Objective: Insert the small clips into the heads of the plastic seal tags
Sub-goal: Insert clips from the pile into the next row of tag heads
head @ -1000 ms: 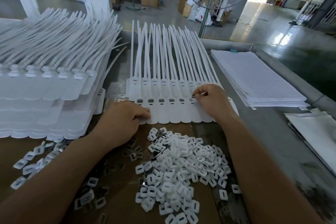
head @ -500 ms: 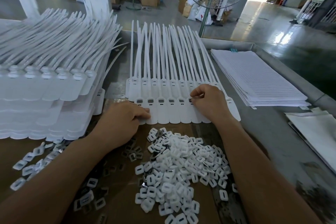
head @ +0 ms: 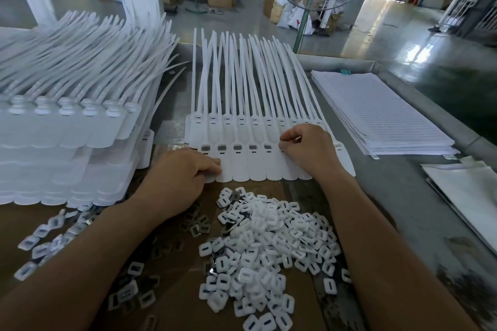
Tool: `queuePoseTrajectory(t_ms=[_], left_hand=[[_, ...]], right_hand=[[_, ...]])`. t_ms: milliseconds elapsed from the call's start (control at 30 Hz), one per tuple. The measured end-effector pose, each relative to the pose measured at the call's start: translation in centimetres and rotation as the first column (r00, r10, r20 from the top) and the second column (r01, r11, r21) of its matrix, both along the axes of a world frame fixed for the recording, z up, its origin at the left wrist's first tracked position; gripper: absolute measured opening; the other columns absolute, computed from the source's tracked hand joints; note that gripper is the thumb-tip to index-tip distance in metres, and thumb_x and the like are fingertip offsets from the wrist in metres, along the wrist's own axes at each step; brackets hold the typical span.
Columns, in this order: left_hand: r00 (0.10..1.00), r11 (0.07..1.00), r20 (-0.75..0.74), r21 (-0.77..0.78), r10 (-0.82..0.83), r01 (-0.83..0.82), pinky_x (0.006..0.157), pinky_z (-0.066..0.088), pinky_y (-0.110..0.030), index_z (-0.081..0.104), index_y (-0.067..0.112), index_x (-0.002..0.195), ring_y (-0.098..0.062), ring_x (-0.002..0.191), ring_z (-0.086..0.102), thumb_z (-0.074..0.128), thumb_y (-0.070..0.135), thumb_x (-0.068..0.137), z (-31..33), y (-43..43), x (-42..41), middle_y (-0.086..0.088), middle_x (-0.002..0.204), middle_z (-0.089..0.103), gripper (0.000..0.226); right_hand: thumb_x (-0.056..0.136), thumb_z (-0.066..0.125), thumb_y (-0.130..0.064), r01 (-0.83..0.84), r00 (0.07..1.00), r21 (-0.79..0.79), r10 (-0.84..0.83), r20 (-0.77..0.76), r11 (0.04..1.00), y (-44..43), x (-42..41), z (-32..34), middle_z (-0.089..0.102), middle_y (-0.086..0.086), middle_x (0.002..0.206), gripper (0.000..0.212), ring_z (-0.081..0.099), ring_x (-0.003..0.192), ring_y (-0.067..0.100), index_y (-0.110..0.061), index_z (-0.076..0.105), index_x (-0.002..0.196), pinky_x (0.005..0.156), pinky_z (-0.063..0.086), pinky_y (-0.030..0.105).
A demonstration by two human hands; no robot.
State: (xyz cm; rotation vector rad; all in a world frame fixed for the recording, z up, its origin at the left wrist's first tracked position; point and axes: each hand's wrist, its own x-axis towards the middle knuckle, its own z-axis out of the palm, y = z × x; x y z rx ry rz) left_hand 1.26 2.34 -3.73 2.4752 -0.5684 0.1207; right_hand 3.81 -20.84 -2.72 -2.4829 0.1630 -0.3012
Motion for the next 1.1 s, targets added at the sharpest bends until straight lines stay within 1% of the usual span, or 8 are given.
queuePoseTrajectory(t_ms=[167, 400, 567, 667, 733, 833, 933, 1100], left_hand=[[1.0, 1.0, 0.012, 0.002, -0.003, 0.003, 0.093, 0.023, -0.011, 0.067, 0.021, 0.108, 0.007, 0.098, 0.039, 0.05, 0.0, 0.085, -0.2, 0.1, 0.0, 0.011, 0.117, 0.062, 0.035], [1.0, 1.0, 0.02, 0.005, 0.005, -0.005, 0.094, 0.023, -0.012, 0.068, 0.021, 0.107, 0.006, 0.097, 0.039, 0.051, -0.001, 0.084, -0.2, 0.0, 0.1, 0.011, 0.117, 0.062, 0.036], [1.0, 1.0, 0.017, 0.004, 0.001, -0.001, 0.096, 0.023, -0.013, 0.067, 0.022, 0.108, 0.007, 0.1, 0.041, 0.05, -0.002, 0.084, -0.2, 0.1, 0.1, 0.012, 0.117, 0.062, 0.037], [1.0, 1.0, 0.015, -0.005, 0.0, 0.0, 0.096, 0.023, -0.013, 0.068, 0.021, 0.106, 0.006, 0.099, 0.041, 0.05, -0.003, 0.084, -0.1, 0.0, 0.0, 0.011, 0.116, 0.063, 0.037], [1.0, 1.0, -0.002, -0.015, 0.007, -0.007, 0.096, 0.023, -0.012, 0.068, 0.022, 0.106, 0.007, 0.1, 0.041, 0.05, -0.003, 0.083, 0.0, 0.0, 0.1, 0.013, 0.116, 0.062, 0.038], [1.0, 1.0, -0.013, -0.024, 0.015, -0.015, 0.096, 0.024, -0.012, 0.068, 0.022, 0.106, 0.007, 0.101, 0.042, 0.05, -0.003, 0.082, -0.1, 0.0, 0.1, 0.015, 0.116, 0.062, 0.039], [1.0, 0.999, -0.003, -0.03, 0.016, -0.016, 0.095, 0.026, -0.012, 0.069, 0.021, 0.105, 0.007, 0.1, 0.042, 0.052, -0.002, 0.082, -0.2, 0.1, 0.1, 0.014, 0.116, 0.062, 0.037], [1.0, 1.0, 0.004, -0.009, 0.01, -0.01, 0.095, 0.023, -0.011, 0.068, 0.02, 0.107, 0.003, 0.107, 0.045, 0.049, -0.004, 0.081, 0.0, 0.0, 0.2, 0.011, 0.118, 0.061, 0.04]], right_hand=[[0.085, 0.061, -0.012, 0.02, 1.0, 0.005, -0.02, 0.005, 1.0, 0.2, -0.1, 0.0, 0.067, -0.002, 0.097, 0.012, 0.054, 0.085, 0.009, -0.015, 0.071, 0.092, 0.08, 0.041, 0.025], [0.084, 0.063, -0.013, 0.024, 1.0, 0.006, -0.024, -0.006, 1.0, 0.4, 0.1, 0.0, 0.063, -0.007, 0.093, 0.012, 0.053, 0.086, 0.007, -0.018, 0.069, 0.093, 0.08, 0.041, 0.025], [0.084, 0.063, -0.014, 0.002, 0.999, 0.1, -0.006, 0.04, 0.995, 0.3, -0.2, 0.6, 0.055, -0.019, 0.078, 0.009, 0.053, 0.074, 0.0, -0.024, 0.064, 0.085, 0.075, 0.041, 0.019], [0.083, 0.065, -0.014, -0.145, 0.988, 0.152, 0.135, 0.074, 0.978, 1.1, -1.2, 2.1, 0.056, -0.021, 0.074, 0.012, 0.053, 0.069, -0.006, -0.025, 0.063, 0.08, 0.067, 0.039, 0.008], [0.082, 0.067, -0.014, -0.334, 0.941, 0.133, 0.339, -0.02, 0.933, 2.3, -2.2, 3.1, 0.06, -0.019, 0.075, 0.018, 0.056, 0.071, -0.006, -0.03, 0.062, 0.075, 0.068, 0.043, 0.008], [0.079, 0.07, -0.016, -0.544, 0.811, 0.085, 0.549, -0.205, 0.835, 4.1, -3.6, 3.7, 0.063, -0.017, 0.074, 0.008, 0.057, 0.068, -0.011, -0.024, 0.068, 0.078, 0.066, 0.045, 0.004], [0.076, 0.073, -0.019, -0.617, 0.745, 0.049, 0.603, -0.285, 0.785, 5.0, -4.2, 3.7, 0.065, -0.015, 0.073, 0.007, 0.056, 0.067, -0.01, -0.02, 0.072, 0.083, 0.064, 0.043, 0.003], [0.075, 0.075, -0.019, -0.618, 0.737, 0.035, 0.594, -0.324, 0.785, 5.4, -4.2, 3.3, 0.061, -0.016, 0.068, 0.012, 0.055, 0.061, -0.006, -0.018, 0.073, 0.087, 0.059, 0.043, 0.006]])
